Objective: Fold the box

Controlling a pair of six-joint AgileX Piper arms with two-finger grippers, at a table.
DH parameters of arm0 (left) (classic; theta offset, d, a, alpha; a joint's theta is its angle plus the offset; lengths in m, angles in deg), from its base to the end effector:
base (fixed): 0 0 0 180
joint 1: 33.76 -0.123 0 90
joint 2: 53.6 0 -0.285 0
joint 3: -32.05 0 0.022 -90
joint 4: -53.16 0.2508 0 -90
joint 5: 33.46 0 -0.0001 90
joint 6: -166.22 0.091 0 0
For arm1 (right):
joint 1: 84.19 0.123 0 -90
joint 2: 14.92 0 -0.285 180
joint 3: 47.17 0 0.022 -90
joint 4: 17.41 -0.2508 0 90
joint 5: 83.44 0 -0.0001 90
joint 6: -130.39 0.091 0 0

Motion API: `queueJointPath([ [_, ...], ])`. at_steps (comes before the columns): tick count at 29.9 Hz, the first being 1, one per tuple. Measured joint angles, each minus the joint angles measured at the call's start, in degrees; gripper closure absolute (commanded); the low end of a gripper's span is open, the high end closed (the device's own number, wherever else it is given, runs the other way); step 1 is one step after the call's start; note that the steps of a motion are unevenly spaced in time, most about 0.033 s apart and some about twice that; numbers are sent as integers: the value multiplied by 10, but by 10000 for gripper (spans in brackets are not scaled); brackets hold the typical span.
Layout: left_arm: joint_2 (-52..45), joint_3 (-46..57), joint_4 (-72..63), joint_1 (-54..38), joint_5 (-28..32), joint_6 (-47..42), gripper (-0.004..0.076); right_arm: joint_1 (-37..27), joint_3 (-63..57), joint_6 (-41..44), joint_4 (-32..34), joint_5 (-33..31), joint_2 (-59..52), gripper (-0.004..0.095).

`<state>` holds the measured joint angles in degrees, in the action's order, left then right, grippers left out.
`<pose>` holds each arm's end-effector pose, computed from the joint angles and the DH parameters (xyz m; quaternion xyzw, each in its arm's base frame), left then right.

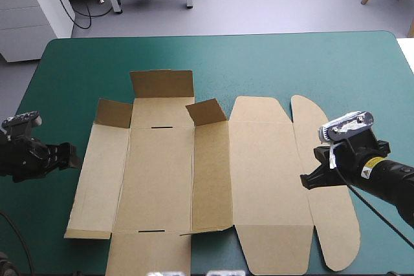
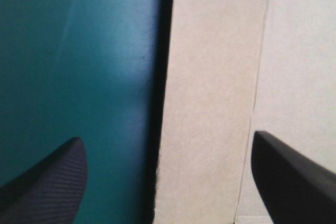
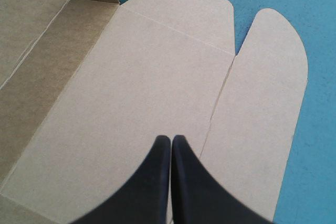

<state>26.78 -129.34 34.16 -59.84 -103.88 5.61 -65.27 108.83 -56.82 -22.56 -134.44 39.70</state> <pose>0.2107 0.0720 0.3017 -0.0980 0.9780 -0.1123 0.1458 0.1365 0.0535 0.3686 -0.1939 0.8830 0.0868 0.4185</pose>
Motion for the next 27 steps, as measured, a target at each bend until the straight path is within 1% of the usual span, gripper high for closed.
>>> queueJointPath([
  [2,14,22,-13,-21,1,12,129,0,0,0,0,0,-4,922],
  [6,45,57,-54,-27,5,48,129,0,0,0,-2,-1,-12,922],
  [11,63,70,-78,-27,7,85,129,0,0,0,-7,-1,-14,922],
  [21,110,71,-88,-27,12,94,137,0,0,0,-10,-1,-14,922],
  [27,114,103,-123,-12,16,93,151,0,0,0,-10,0,-14,922],
])
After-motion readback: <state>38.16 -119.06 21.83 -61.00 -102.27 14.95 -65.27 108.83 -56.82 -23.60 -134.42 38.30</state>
